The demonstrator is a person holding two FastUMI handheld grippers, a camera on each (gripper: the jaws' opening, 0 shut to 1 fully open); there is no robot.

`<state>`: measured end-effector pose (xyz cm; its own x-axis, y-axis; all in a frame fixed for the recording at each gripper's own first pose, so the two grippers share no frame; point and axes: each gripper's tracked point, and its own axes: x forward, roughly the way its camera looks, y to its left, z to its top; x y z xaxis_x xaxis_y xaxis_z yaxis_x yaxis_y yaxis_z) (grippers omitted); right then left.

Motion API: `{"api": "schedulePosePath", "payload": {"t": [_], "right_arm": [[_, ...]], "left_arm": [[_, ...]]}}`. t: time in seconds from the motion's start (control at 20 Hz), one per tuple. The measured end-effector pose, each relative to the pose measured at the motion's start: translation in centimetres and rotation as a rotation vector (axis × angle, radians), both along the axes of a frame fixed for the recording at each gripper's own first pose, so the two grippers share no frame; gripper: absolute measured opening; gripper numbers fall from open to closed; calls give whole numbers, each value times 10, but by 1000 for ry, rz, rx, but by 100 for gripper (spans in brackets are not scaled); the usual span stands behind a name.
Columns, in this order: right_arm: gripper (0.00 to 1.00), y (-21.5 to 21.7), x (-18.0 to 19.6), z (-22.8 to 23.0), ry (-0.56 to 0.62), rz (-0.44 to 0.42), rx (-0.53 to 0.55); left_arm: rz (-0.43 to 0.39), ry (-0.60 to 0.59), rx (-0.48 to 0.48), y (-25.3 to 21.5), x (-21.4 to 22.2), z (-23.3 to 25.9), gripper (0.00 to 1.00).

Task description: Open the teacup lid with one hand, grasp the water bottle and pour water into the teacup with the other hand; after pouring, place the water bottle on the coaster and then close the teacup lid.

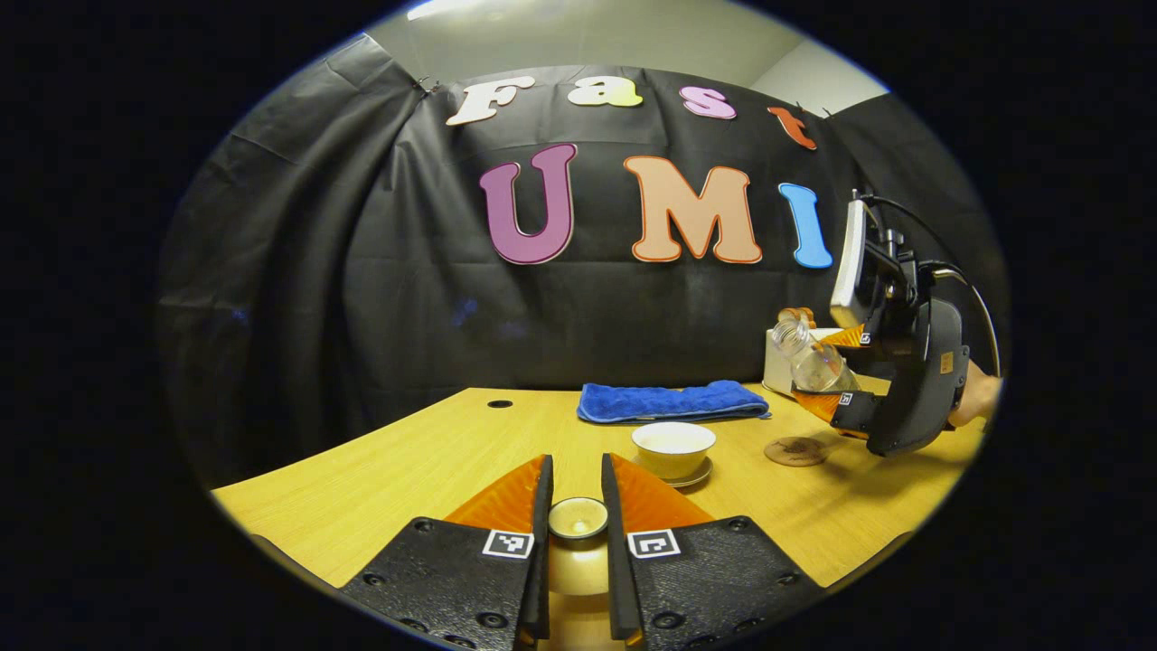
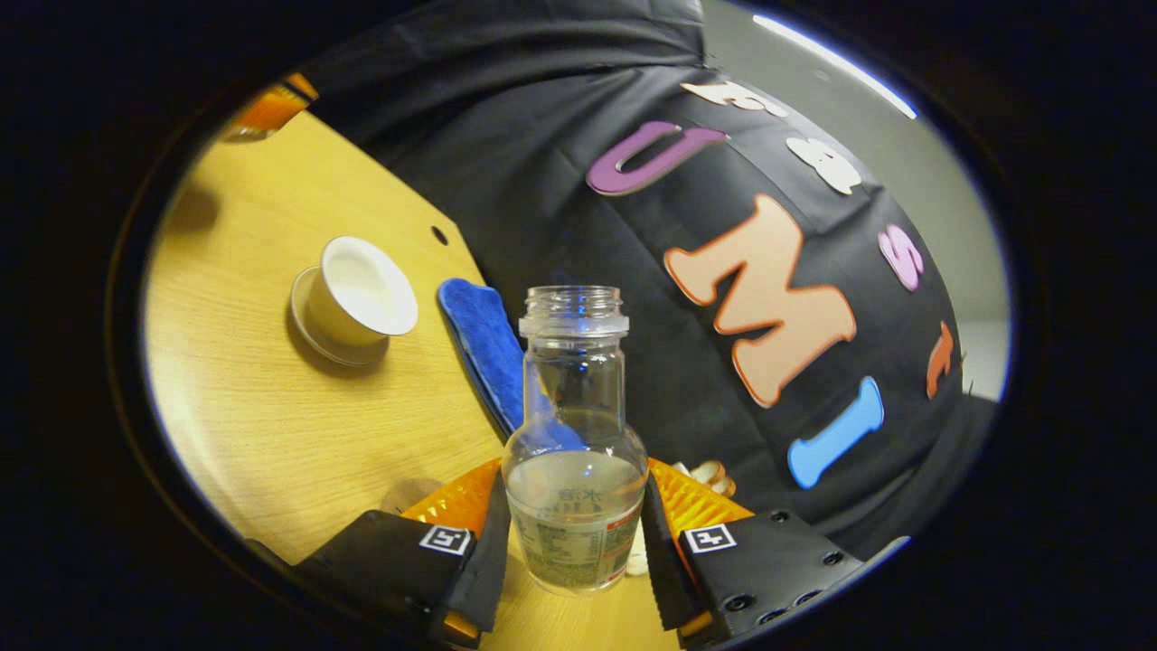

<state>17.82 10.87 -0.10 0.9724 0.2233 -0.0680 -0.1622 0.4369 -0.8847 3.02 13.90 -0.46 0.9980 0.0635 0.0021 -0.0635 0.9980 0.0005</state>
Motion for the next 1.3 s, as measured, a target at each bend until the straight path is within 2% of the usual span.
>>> {"api": "schedulePosePath", "payload": {"t": [0.15, 0.4, 0.85, 1.3], "right_arm": [[70, 24, 7, -14, 17, 53, -109], [69, 47, 14, -28, 20, 102, -288], [70, 57, 26, -40, -18, 121, -597], [69, 61, 36, -27, -111, 118, -766]], "left_arm": [[-11, -1, 0, 8, -2, 0, 23], [15, 0, -2, 26, -2, 0, 23], [18, 1, -1, 28, -3, 1, 23], [18, 3, -2, 28, -3, 1, 23]]}}
